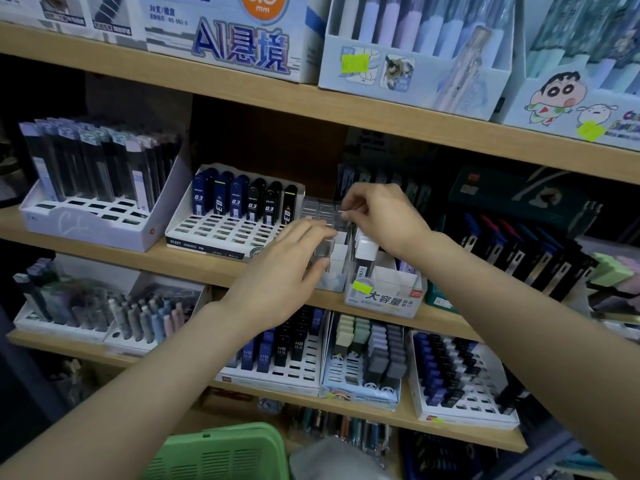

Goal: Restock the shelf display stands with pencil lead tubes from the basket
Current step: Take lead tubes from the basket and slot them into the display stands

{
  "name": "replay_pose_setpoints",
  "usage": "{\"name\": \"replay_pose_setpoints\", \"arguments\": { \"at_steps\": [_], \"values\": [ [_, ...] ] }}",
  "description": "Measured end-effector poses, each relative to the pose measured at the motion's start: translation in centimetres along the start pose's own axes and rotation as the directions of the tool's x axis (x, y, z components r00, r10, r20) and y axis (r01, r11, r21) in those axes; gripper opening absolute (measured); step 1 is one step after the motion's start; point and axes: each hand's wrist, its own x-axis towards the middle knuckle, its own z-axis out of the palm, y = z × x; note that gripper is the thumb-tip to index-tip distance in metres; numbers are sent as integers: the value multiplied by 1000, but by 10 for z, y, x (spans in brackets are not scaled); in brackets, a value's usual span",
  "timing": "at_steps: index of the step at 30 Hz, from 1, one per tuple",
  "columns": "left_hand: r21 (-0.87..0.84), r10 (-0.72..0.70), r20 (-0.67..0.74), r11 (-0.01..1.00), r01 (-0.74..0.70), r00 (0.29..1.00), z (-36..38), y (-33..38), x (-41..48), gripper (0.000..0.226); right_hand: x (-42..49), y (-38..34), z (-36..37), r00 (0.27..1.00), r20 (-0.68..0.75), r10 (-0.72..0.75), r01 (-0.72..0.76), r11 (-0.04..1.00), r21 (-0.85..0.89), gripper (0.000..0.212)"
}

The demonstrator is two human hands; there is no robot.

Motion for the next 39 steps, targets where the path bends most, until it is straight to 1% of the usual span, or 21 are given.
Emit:
{"name": "replay_pose_setpoints", "arguments": {
  "at_steps": [2, 7, 9, 11, 14, 17, 20, 22, 24, 26, 29, 31, 33, 34, 37, 39],
  "values": [
    [-1, -1, 3, 1000, 1, 1000, 0, 0, 0, 42, 0, -2, -1, 1000, 21, -10, 11, 998, -65, 10],
    [41, -33, 46, 999, 31, 998, -1, 1, 1, 42, -2, -7, -5, 999, 30, -33, 38, 985, -169, 21],
    [68, -25, 69, 997, 20, 997, -5, 3, 2, 41, -6, -9, -7, 999, 46, -20, 29, 980, -198, 25],
    [115, -3, 102, 993, -9, 995, -9, 4, 5, 43, -7, -9, -8, 998, 67, -2, 15, 979, -201, 27],
    [233, 24, 146, 971, -58, 989, -18, 8, 2, 48, -14, -13, -13, 997, 71, -3, 17, 980, -201, 27],
    [347, 47, 125, 934, -88, 991, -28, 11, -8, 49, -21, -20, -22, 999, -2, -33, 32, 971, -236, 27],
    [414, 64, 59, 907, -83, 996, -41, 14, -25, 38, -33, -34, -27, 990, -79, -114, 91, 964, -250, 27],
    [441, 74, 29, 894, -79, 997, -46, 14, -41, 28, -45, -48, -23, 977, -98, -188, 158, 954, -256, 27],
    [468, 66, 22, 881, -69, 998, -48, 11, -57, 23, -57, -60, -14, 965, -91, -248, 212, 933, -291, 29],
    [466, 56, 23, 883, -61, 998, -49, 7, -63, 22, -65, -61, -9, 973, -90, -213, 178, 939, -295, 34],
    [415, 33, 11, 909, -35, 999, -45, 7, -55, 27, -75, -49, -11, 996, -47, -81, 68, 970, -233, 43],
    [392, 51, 22, 918, -56, 998, -37, 10, -43, 35, -82, -37, -13, 1000, 27, 0, 4, 984, -176, 42],
    [378, 62, 56, 923, -79, 997, -27, 13, -31, 44, -86, -27, -17, 995, 87, 59, -55, 998, -40, 33],
    [374, 66, 69, 923, -87, 995, -22, 14, -26, 47, -87, -24, -18, 994, 88, 68, -71, 997, 36, 27],
    [357, 62, 85, 930, -89, 994, -12, 16, -16, 52, -81, -17, -25, 996, 15, 83, -84, 975, 207, 13],
    [343, 53, 82, 936, -78, 995, -9, 15, -14, 52, -74, -15, -29, 994, 33, 104, -109, 954, 279, 9]
  ]
}}
